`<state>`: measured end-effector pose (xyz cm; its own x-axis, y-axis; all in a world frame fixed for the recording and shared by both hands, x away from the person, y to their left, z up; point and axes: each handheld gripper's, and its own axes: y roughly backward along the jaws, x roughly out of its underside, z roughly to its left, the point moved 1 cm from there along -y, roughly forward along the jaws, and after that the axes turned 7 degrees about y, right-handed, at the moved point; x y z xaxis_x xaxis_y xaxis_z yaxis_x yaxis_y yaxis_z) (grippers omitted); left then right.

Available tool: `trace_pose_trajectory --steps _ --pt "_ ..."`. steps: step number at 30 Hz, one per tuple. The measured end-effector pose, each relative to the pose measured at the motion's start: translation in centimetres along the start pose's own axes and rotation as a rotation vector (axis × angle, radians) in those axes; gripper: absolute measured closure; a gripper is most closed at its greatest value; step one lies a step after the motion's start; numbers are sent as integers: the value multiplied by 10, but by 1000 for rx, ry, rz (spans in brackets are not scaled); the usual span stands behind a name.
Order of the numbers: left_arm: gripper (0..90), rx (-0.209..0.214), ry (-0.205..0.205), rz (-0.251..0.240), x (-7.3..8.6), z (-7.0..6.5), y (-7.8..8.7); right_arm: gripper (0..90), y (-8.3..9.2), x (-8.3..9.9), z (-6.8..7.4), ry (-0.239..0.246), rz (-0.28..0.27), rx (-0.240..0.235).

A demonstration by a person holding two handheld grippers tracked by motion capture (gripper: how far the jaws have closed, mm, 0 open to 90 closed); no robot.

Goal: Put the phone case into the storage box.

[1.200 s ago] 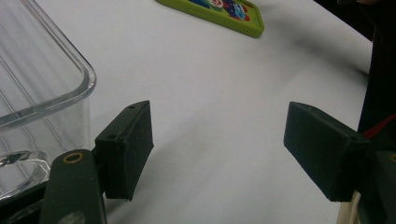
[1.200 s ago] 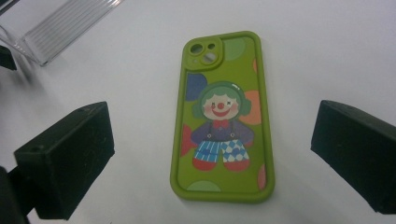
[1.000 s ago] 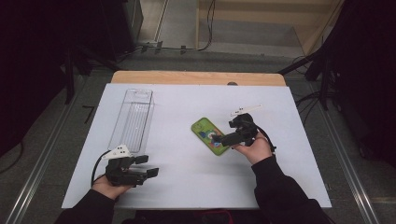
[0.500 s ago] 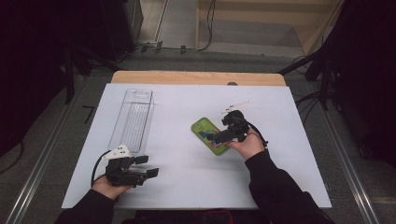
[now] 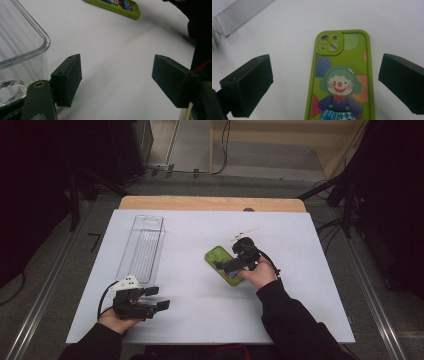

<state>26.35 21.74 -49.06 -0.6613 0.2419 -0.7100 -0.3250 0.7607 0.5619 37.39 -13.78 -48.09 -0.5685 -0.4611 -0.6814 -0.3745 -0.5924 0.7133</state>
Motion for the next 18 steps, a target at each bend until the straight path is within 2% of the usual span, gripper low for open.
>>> trace_pose_trajectory --steps 18 --pt "248 7 2 1 0 -1 1 0 -15 11 -7 -5 42 30"
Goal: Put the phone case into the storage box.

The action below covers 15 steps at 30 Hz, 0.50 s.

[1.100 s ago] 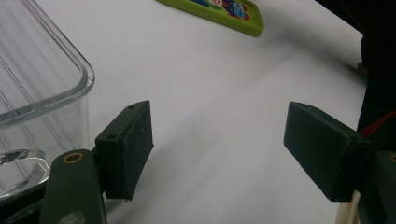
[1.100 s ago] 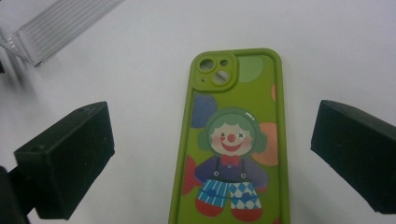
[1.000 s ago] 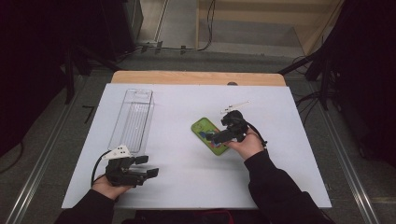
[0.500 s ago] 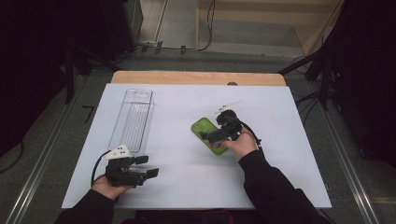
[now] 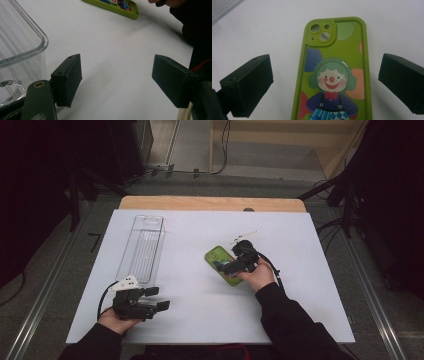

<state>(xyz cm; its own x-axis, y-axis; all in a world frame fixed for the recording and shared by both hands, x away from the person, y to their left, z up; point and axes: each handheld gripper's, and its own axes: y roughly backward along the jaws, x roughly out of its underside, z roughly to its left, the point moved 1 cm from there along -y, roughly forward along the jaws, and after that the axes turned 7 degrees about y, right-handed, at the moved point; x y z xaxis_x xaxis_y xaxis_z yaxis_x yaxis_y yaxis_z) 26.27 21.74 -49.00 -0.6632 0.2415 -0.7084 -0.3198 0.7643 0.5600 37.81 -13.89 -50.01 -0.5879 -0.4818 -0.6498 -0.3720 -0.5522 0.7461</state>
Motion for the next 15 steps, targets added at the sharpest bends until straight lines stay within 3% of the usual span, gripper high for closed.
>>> trace_pose_trajectory --steps 8,11,15 --pt "248 0 -1 5 0 0 0 0 -6 4 -3 -5 32 7" --pt "248 0 -1 6 0 0 0 0 -10 6 -1 18 55 34" --pt "248 0 -1 6 0 0 0 0 -13 7 0 14 67 27"
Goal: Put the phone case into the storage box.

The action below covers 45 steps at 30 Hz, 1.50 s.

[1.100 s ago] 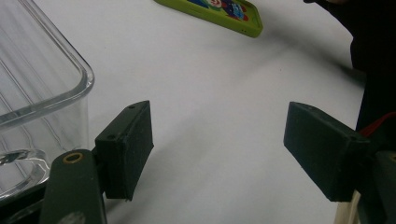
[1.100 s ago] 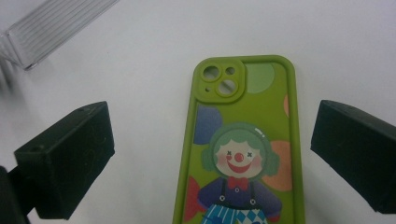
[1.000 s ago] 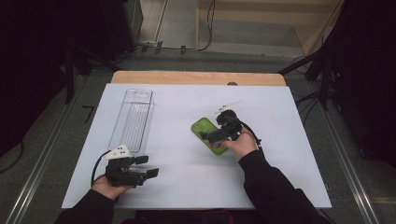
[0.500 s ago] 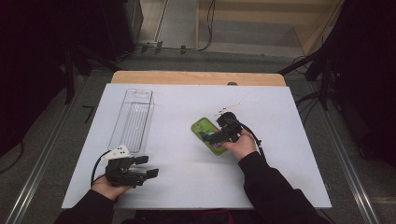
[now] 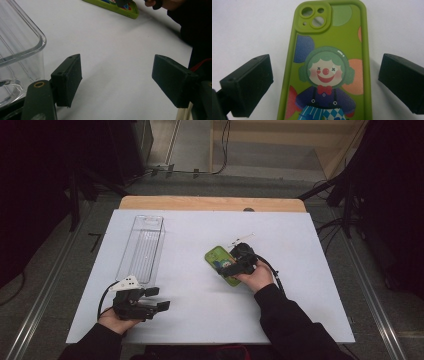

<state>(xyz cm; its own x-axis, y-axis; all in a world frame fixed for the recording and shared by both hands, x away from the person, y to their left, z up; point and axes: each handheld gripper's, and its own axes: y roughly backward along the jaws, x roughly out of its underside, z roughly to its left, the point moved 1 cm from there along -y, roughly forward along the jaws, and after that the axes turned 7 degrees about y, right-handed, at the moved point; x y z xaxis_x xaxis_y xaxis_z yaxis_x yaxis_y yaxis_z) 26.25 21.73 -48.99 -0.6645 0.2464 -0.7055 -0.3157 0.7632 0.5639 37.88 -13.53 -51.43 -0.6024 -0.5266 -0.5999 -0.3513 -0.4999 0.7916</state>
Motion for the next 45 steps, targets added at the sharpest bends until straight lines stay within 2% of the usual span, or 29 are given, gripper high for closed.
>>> trace_pose_trajectory --steps 7,8,9,11,13,22,25,38,40,45 --pt "248 1 1 -2 0 0 0 0 -3 2 5 40 11 25" --pt "248 0 2 -3 0 0 0 63 -3 3 8 78 20 78" --pt "248 -1 2 -1 0 0 0 63 -3 3 8 78 20 78" --pt "248 0 2 -1 0 0 0 70 -4 6 11 112 13 120" --pt "248 1 2 0 0 0 0 71 -4 6 14 111 15 133" --pt "248 0 4 0 0 0 0 71 -5 8 15 105 -5 144" --pt "248 0 5 1 0 0 0 119 -3 8 16 108 -6 140" --pt "248 7 15 -3 -1 -1 0 144 -2 8 14 92 -14 137" --pt "249 8 16 -4 -1 -1 0 145 -2 8 13 88 -16 131" --pt "248 -2 14 5 -1 0 0 146 2 8 8 37 -34 81"
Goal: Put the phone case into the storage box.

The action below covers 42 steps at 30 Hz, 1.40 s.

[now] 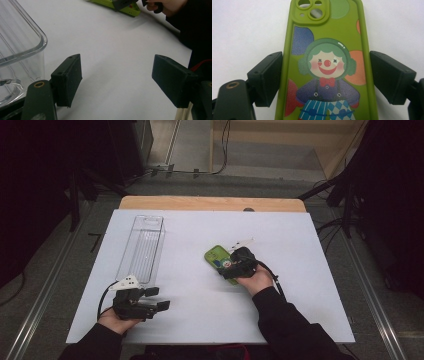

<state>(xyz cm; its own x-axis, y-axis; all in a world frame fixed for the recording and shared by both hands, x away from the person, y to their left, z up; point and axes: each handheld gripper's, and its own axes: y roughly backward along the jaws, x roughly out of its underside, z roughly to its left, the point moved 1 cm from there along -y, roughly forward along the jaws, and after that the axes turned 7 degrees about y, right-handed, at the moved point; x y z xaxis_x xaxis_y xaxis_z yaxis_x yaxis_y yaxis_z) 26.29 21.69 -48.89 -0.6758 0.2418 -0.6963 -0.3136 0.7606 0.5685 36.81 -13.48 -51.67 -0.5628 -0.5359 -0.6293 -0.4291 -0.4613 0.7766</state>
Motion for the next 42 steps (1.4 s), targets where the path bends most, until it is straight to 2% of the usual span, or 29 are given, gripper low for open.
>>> trace_pose_trajectory --steps 7,10,19,22,26,37,42 --pt "248 -5 6 4 -1 -1 -1 146 7 -3 1 -7 -28 -17" --pt "249 -5 11 -8 -3 -4 0 146 13 -4 1 -22 -42 -27" --pt "249 0 48 3 -7 -9 -2 146 29 -5 1 -40 -74 -54" --pt "249 -6 44 5 -9 -11 -2 146 36 -5 1 -38 -86 -49" --pt "248 1 52 -3 -13 -16 -2 146 46 -2 2 -53 -111 -66" --pt "248 2 55 9 -17 -21 -7 146 63 7 7 -53 -116 -77" --pt "248 5 57 13 -17 -22 -8 146 67 11 7 -75 -125 -73"
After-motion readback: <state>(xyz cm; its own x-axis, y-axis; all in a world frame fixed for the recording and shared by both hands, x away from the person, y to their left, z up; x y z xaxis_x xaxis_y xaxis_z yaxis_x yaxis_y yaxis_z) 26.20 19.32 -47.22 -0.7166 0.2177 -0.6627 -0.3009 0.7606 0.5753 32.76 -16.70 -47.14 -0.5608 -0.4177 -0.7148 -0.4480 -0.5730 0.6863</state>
